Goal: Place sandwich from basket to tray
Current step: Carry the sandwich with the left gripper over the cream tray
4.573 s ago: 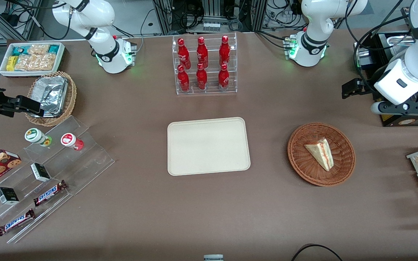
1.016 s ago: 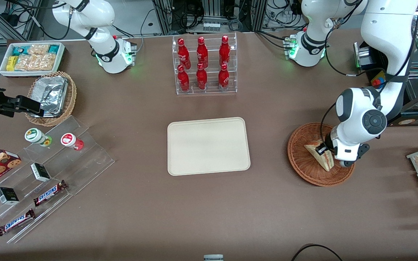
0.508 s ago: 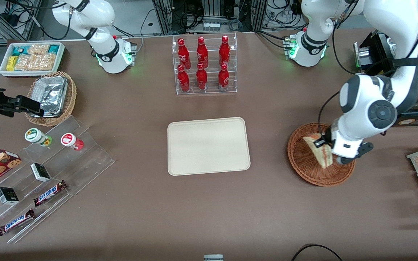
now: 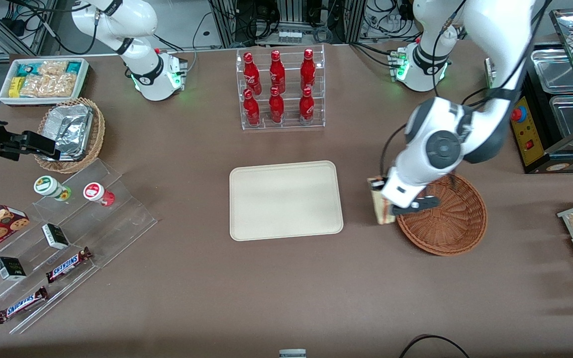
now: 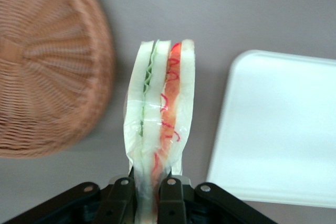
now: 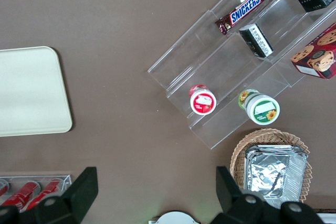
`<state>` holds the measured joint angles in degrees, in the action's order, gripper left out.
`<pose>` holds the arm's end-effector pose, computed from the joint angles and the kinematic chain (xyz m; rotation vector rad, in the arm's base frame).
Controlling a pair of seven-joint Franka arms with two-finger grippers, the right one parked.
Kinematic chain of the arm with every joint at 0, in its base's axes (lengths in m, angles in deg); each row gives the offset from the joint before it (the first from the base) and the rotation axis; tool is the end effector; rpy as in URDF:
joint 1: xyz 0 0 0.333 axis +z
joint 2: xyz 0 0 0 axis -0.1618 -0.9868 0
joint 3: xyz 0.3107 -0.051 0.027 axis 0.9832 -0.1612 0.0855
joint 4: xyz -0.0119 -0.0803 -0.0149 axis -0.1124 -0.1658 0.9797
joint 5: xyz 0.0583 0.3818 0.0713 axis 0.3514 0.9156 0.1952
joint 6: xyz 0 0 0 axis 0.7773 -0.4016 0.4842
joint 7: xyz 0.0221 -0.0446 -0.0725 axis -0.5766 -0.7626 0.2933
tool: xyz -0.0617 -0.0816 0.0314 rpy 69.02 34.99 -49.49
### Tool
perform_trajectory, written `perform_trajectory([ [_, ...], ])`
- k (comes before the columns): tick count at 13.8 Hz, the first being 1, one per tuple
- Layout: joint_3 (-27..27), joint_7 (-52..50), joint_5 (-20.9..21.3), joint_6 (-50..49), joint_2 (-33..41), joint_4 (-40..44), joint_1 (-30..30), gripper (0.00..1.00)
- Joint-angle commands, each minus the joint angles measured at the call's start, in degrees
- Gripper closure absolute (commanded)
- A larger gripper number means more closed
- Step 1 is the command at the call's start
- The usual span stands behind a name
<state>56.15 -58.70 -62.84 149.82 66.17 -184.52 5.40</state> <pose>0.5494 -0.2681 0.3437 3.0754 0.2498 -0.2630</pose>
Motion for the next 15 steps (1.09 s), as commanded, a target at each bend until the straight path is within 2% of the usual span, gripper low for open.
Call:
perform_trajectory([
  [1, -1.4, -4.3, 1.3, -1.9, -5.2, 6.4, -4.7, 1.0],
  [4, -1.4, -11.9, 6.5, -2.0, -11.5, 12.2, -10.9, 1.0],
  [6, -1.4, -17.1, 6.8, -2.0, -15.5, 16.4, -14.9, 1.0],
  [10, -1.1, -21.2, 6.7, -1.9, -22.0, 23.9, -19.7, 1.0],
  [15, -1.1, -22.3, 6.5, -0.7, -26.7, 28.2, -22.0, 1.0],
])
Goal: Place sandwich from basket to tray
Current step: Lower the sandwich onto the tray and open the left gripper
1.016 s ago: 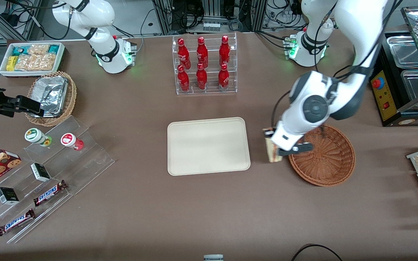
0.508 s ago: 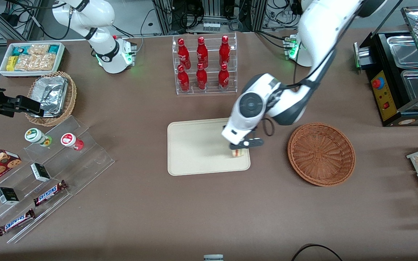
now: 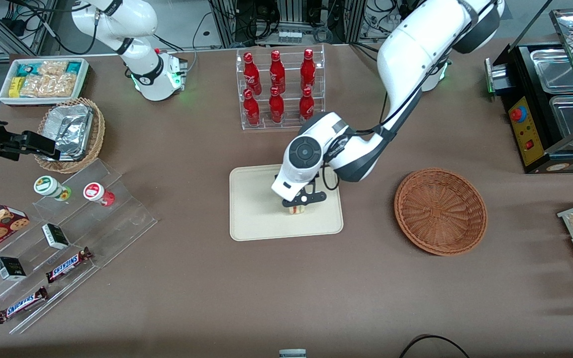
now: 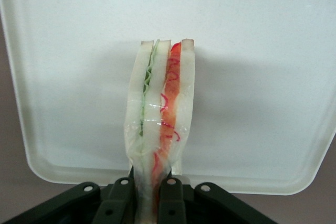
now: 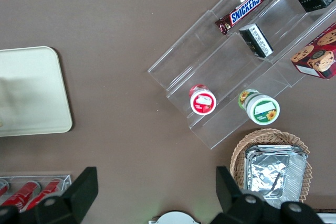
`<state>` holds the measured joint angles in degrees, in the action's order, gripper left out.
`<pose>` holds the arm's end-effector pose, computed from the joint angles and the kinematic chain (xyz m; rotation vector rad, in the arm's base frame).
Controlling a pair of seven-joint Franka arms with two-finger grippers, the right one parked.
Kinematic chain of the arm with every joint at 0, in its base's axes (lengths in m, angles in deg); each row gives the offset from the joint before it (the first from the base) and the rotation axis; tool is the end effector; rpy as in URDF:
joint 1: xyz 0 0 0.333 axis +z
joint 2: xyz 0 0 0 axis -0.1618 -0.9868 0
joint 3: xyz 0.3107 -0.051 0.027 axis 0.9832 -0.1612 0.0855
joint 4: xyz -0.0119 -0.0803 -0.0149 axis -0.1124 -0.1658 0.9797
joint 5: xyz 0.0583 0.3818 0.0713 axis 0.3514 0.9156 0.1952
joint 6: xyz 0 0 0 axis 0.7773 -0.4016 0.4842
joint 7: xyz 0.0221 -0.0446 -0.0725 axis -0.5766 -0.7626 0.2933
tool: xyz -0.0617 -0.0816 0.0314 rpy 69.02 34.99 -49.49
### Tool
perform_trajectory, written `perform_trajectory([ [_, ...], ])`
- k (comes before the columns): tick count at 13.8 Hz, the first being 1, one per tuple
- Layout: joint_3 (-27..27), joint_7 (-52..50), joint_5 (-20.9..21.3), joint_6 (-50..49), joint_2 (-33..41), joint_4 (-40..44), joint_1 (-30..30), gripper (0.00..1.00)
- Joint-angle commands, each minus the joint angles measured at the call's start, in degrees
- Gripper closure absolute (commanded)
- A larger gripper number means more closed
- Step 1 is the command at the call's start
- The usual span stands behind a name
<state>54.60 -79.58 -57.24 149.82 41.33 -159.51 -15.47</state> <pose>0.5091 -0.5011 0.2649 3.0465 0.2618 -0.3319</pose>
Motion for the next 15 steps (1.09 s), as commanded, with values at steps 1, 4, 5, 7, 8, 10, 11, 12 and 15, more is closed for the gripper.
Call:
perform_trajectory([
  [1, 0.4, -1.4, 1.0, -0.4, -2.3, 4.0, -1.2, 1.0],
  [4, 0.5, -1.9, 1.8, 0.4, -3.7, 5.4, -1.2, 1.0],
  [5, 0.4, -3.0, 3.3, 1.2, -4.1, 5.5, -1.2, 1.0],
  [7, 0.4, -4.4, 5.4, 2.5, -4.7, 5.5, -1.2, 1.0],
  [8, 0.4, -4.5, 5.4, 2.6, -4.8, 5.5, -1.2, 1.0],
  [10, 0.4, -4.7, 5.5, 2.6, -5.4, 5.8, -1.3, 0.99],
  [11, 0.4, -4.7, 5.5, 2.9, -5.6, 5.9, -1.3, 0.49],
  [12, 0.4, -4.7, 5.4, 3.2, -5.8, 5.8, -1.3, 0.0],
  [15, 0.4, -4.6, 5.4, 3.2, -5.4, 5.8, -1.2, 0.0],
])
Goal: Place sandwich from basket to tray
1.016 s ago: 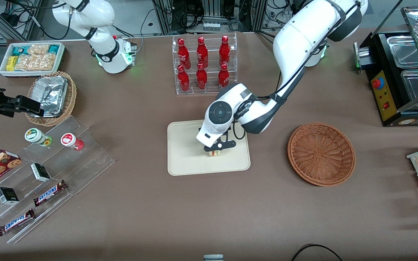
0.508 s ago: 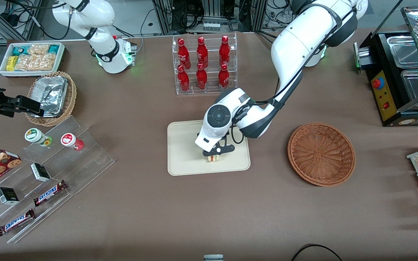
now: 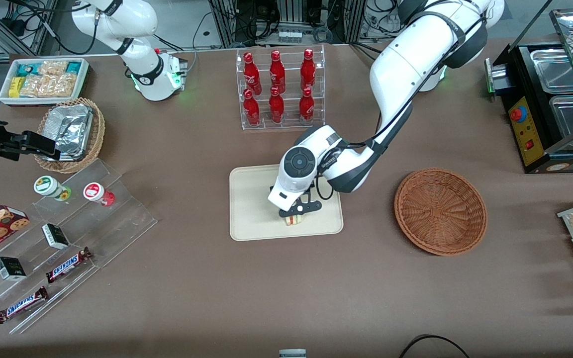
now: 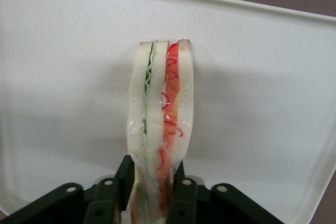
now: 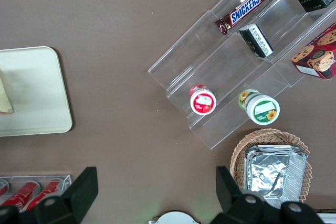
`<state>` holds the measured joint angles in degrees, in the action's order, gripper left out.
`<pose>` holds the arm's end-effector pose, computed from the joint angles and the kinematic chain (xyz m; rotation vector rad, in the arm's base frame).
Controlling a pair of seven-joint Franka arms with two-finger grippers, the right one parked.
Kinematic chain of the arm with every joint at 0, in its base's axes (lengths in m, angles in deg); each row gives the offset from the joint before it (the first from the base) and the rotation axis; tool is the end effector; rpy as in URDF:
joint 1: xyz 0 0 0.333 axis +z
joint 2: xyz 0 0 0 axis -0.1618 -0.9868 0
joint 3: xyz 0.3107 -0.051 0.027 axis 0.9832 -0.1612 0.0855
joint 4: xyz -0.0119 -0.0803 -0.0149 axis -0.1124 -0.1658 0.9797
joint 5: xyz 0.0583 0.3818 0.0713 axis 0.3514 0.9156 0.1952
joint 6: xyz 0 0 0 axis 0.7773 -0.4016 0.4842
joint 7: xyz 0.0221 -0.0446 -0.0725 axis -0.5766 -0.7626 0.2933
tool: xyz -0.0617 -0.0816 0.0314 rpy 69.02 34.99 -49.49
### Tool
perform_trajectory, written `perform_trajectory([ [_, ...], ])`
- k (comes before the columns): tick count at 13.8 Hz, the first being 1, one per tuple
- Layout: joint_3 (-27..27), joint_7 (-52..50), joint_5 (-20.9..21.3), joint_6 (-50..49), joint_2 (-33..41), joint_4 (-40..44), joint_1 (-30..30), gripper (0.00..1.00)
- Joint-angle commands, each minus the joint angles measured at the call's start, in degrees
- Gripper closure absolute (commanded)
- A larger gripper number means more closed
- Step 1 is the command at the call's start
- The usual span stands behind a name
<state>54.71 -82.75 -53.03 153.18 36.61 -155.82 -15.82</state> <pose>0.5265 -0.5071 0.2397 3.0386 0.3210 -0.2440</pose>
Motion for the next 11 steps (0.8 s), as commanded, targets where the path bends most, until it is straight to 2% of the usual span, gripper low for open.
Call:
perform_trajectory([
  [1, 0.1, -1.4, 1.0, -0.2, -0.1, 2.2, -0.7, 0.0],
  [6, 0.4, -0.6, 1.9, -6.1, 6.6, 3.1, 0.6, 0.0],
  [9, 0.3, -0.1, 2.8, -11.4, 10.4, 2.1, 5.8, 0.0],
  [11, 0.0, 9.3, 2.6, -12.7, 13.3, -1.1, 8.9, 0.0],
])
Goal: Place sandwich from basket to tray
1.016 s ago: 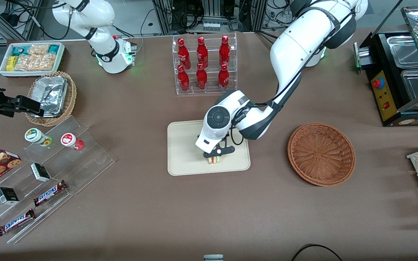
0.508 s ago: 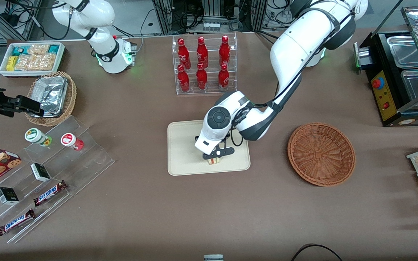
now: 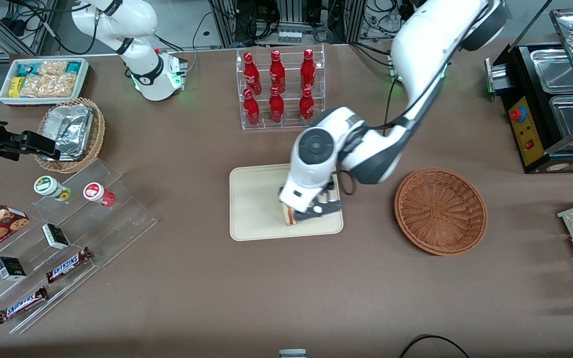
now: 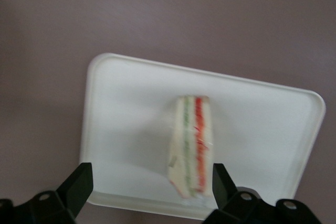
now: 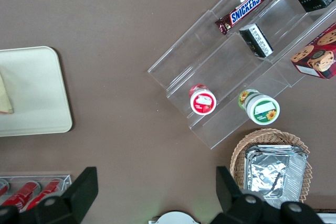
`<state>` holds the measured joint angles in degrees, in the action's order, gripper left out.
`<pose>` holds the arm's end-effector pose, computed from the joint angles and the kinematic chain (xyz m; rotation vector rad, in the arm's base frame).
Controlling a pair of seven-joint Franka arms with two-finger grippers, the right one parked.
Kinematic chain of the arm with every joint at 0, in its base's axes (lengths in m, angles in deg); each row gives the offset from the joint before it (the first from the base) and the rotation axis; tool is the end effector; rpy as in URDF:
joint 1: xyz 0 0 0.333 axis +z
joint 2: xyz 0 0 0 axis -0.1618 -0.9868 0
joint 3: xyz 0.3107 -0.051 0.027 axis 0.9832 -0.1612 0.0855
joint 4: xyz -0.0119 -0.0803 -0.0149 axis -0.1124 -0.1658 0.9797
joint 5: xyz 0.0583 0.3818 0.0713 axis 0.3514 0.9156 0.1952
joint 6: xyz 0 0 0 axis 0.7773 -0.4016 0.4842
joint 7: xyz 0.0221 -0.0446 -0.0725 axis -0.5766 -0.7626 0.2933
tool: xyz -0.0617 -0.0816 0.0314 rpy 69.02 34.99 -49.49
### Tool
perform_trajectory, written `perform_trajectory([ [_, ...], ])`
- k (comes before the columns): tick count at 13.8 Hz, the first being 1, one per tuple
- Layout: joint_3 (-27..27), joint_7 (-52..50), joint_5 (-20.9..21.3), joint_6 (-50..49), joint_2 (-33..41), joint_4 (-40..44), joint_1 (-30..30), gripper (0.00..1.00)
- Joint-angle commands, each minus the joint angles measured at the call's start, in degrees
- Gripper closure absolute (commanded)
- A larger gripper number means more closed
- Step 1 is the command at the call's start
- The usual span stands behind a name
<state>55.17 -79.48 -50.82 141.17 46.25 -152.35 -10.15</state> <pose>0.5801 -0.4367 0.3641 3.0997 0.3663 -0.1026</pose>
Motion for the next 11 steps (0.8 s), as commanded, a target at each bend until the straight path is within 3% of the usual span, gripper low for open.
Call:
perform_trajectory([
  [1, -0.3, 9.7, 0.4, -0.8, 5.3, -6.8, 5.1, 0.0],
  [4, -0.5, 14.9, -0.3, -1.0, 10.0, -11.0, 10.8, 0.0],
  [9, -0.5, 18.9, -0.4, -3.7, 13.7, -12.6, 15.1, 0.0],
  [11, 1.0, 26.4, -3.6, -5.2, 17.6, -15.7, 17.0, 0.0],
])
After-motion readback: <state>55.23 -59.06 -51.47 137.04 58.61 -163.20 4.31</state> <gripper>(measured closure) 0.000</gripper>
